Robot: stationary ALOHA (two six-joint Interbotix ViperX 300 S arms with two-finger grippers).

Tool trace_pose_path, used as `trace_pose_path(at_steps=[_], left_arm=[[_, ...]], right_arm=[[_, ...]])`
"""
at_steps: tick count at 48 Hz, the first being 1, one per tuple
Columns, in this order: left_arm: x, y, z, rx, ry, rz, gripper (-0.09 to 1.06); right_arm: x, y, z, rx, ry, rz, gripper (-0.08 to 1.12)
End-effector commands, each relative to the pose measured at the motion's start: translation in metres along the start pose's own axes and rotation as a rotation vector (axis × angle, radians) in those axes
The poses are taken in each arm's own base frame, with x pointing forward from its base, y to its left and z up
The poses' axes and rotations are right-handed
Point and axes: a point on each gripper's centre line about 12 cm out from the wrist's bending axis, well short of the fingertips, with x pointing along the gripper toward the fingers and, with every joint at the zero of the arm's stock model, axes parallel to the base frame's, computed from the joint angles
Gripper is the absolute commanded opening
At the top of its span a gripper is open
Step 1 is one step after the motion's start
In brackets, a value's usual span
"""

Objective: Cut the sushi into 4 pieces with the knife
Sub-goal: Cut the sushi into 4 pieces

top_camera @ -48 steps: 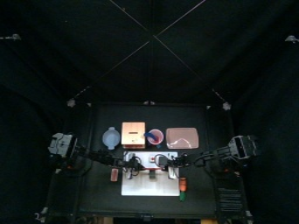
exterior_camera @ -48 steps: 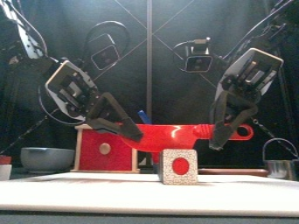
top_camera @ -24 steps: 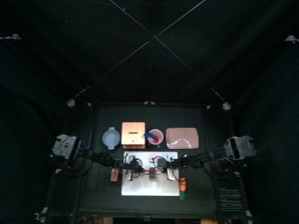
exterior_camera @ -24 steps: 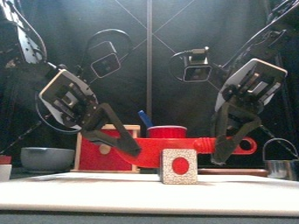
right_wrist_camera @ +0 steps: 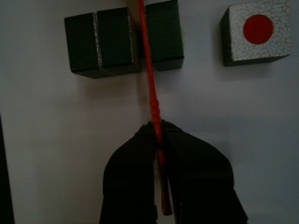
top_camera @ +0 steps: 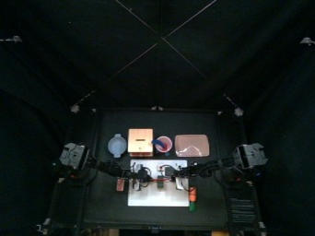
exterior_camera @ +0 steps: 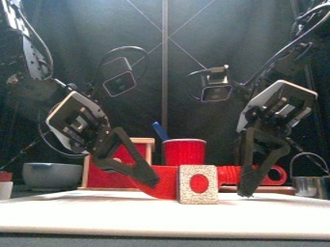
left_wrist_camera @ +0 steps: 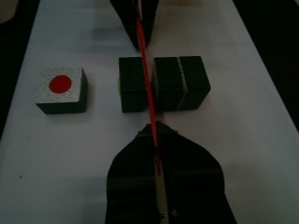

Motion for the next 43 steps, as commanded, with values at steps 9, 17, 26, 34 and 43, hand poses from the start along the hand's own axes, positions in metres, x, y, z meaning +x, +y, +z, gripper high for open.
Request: trace_pose_path(at_steps=[9,17,26,34,43], left_arm=[[-0.004,0.015,0.013,0.021,-0.032,0.015,0.25],[-0.015,0.010,0.033,0.042,-0.093,-0.003,0.25],[-0.040,-0.015,0.063,0.093,-0.195,-0.070,0.25],[-0.047,-0.038,0.062,0.115,-0.201,-0.127,0.25],[-0.038,-0.047,0.051,0.107,-0.163,-0.141,0.25]], right_arm=[[-0.005,-0.014,0.010,0.035,-0.031,-0.020,0.05],[-0.023,-0.005,0.023,0.027,-0.074,-0.001,0.05],[-0.055,0.016,0.036,-0.006,-0.145,0.048,0.05],[-0.061,0.031,0.033,-0.012,-0.153,0.086,0.05],[-0.054,0.040,0.026,-0.005,-0.124,0.106,0.05]])
